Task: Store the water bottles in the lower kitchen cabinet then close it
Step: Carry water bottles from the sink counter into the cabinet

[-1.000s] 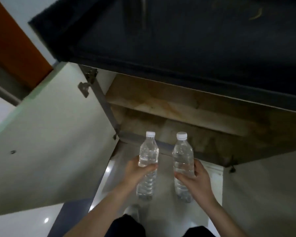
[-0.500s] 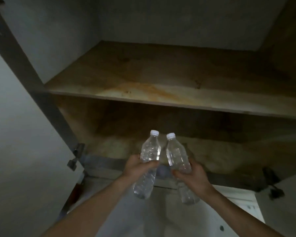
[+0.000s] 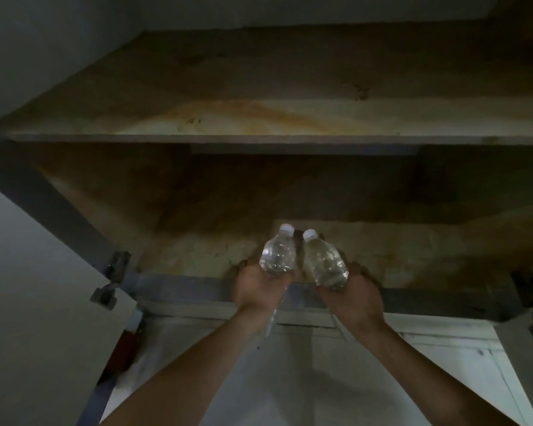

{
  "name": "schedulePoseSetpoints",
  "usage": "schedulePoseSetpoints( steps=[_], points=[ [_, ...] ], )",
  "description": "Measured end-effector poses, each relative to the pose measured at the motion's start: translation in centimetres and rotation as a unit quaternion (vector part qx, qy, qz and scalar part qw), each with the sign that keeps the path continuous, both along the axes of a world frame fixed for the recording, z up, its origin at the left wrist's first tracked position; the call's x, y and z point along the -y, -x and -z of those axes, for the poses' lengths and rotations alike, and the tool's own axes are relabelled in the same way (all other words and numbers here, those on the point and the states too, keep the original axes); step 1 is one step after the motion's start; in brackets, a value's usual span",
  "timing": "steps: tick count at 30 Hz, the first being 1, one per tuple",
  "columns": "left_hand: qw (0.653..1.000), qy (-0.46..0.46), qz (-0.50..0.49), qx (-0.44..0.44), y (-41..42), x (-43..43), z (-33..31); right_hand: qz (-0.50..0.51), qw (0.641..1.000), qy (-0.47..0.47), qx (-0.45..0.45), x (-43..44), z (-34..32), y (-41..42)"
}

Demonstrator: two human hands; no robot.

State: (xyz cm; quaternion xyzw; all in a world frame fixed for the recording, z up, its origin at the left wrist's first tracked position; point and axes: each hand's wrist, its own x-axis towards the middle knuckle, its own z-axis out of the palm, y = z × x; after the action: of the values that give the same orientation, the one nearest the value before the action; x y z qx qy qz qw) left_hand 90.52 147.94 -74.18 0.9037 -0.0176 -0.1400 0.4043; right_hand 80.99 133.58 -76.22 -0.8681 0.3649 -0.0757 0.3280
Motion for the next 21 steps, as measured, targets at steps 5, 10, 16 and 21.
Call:
schedulePoseSetpoints(
  steps=[5, 10, 16, 21],
  points=[
    [0.997, -0.078, 0.004, 0.013, -0.9, 0.9, 1.4, -0.022, 0.997, 0.029, -0.071, -0.2, -0.6, -0.2],
    [0.999, -0.021, 0.044, -0.022, -1.0, -0.1, 1.9, -0.041, 0.996, -0.066, 0.052, 0.1, -0.2, 2.4],
    [0.977, 0.185, 0.101, -0.035, 0.9, -3.8, 2.1, -0.073, 0.986, -0.113, 0.104, -0.1, 0.8, 5.8],
    [0.969, 0.237, 0.067, -0.003, 1.6, -3.5, 3.1, -0.051, 0.982, -0.107, 0.150, -1.4, 1.2, 4.6]
  ],
)
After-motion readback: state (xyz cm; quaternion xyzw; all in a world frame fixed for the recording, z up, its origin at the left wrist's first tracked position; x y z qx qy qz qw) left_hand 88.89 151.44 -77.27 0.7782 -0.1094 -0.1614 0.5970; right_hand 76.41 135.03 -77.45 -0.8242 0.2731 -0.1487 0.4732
